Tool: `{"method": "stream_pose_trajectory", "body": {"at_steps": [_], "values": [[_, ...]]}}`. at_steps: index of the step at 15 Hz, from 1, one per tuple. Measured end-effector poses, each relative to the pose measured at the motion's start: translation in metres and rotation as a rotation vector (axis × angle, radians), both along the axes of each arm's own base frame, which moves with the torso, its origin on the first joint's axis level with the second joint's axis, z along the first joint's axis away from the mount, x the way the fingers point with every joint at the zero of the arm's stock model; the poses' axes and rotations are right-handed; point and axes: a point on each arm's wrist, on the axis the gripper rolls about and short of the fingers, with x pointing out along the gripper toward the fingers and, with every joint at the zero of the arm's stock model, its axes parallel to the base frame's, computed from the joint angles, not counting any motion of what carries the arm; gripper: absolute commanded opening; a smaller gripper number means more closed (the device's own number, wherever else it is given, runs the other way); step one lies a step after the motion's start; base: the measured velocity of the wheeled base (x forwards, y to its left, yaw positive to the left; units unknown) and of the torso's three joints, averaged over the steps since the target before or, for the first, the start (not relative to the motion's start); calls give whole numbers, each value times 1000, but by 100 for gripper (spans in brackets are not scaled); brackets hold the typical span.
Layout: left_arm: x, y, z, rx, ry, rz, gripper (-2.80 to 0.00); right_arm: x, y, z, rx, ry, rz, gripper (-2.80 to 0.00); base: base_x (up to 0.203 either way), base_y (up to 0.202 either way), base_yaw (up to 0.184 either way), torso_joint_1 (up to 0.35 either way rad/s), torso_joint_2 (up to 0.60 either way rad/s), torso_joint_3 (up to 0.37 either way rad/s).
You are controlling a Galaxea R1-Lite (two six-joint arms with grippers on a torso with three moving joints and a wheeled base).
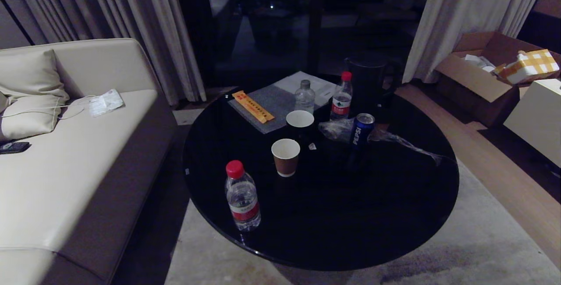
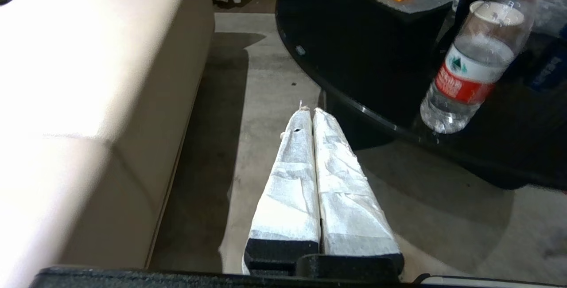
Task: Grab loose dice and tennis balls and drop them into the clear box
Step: Put the ball in the box
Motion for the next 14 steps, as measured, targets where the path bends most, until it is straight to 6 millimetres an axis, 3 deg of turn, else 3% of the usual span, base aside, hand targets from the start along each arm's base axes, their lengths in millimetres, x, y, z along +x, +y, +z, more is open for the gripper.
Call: {"method": "stream_pose_trajectory", "body": {"at_steps": [14], "values": [[0,0,0,-1,0,0,-280,0,0,0,1,0,-1,-280,-184,0,-1,2,3,2]]}}
